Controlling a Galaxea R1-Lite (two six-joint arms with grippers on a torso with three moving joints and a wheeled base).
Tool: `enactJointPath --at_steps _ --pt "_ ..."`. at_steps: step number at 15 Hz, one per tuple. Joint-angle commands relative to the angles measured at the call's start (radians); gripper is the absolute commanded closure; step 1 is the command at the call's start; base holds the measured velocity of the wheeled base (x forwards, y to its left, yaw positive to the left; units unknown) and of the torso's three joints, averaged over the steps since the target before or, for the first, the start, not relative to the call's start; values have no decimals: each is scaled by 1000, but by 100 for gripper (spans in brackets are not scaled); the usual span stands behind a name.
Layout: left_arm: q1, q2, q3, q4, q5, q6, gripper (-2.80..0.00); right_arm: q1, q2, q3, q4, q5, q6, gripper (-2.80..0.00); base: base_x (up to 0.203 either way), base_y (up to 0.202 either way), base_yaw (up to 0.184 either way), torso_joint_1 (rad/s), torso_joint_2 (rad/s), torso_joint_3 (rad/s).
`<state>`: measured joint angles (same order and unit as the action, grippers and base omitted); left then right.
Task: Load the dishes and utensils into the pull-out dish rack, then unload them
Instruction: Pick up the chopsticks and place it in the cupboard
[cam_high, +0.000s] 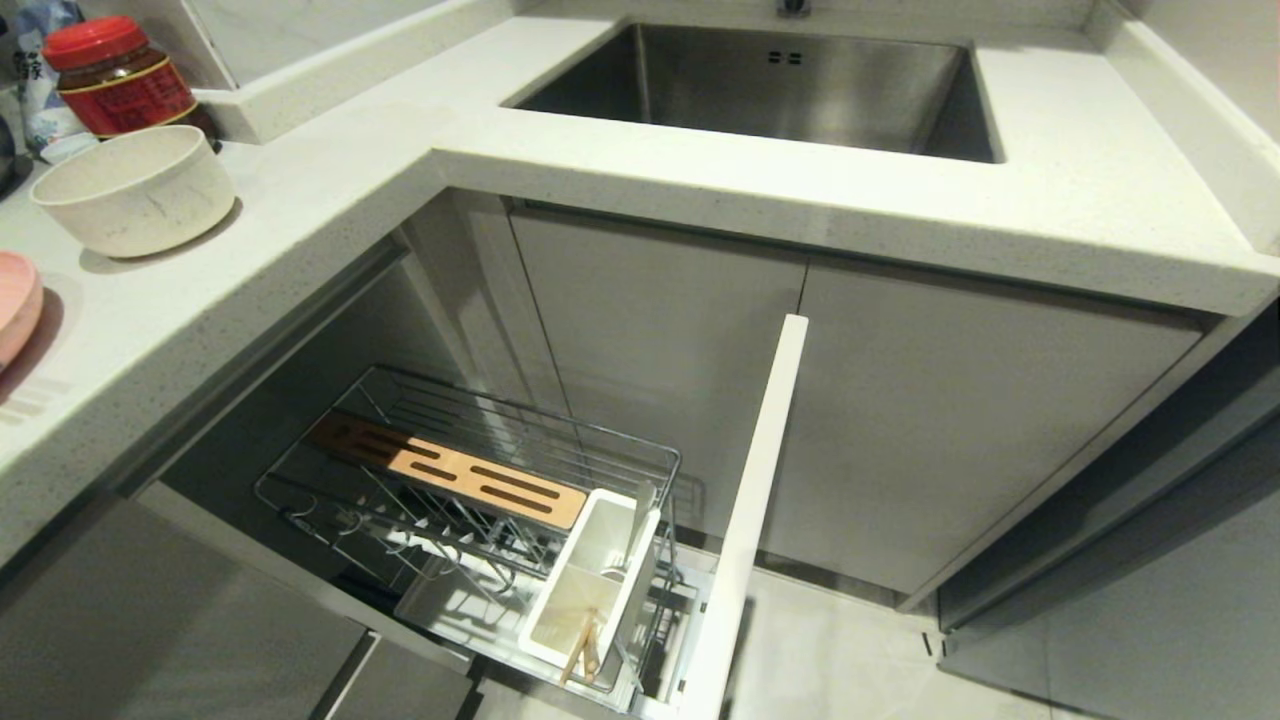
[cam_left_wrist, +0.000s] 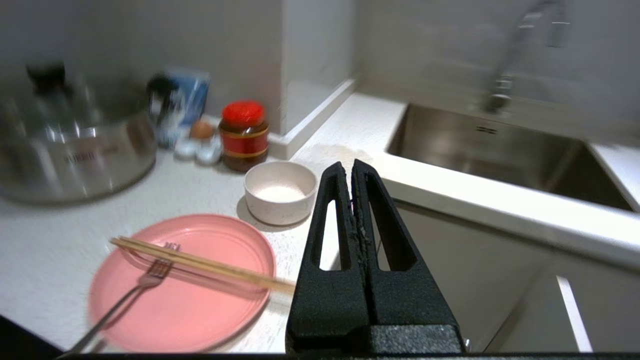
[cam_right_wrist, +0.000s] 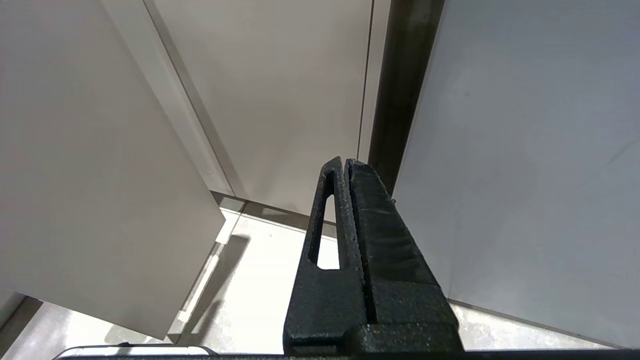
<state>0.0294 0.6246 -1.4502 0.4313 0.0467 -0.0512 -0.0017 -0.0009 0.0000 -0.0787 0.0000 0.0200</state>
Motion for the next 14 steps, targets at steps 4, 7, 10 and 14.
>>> enactJointPath --at_steps 4,7,10,14 --pt "34 482 -265 168 267 -211 0 0 1 26 -1 0 0 0 0 0 0 0 0 0" --pt "79 566 -361 430 315 -232 0 0 1 26 -1 0 0 0 0 0 0 0 0 0" --pt "140 623 -397 519 317 -237 0 0 1 27 -1 0 0 0 0 0 0 0 0 0" --pt "185 664 -403 566 320 -247 -280 0 1 26 -1 -1 0 0 0 0 0 0 0 0"
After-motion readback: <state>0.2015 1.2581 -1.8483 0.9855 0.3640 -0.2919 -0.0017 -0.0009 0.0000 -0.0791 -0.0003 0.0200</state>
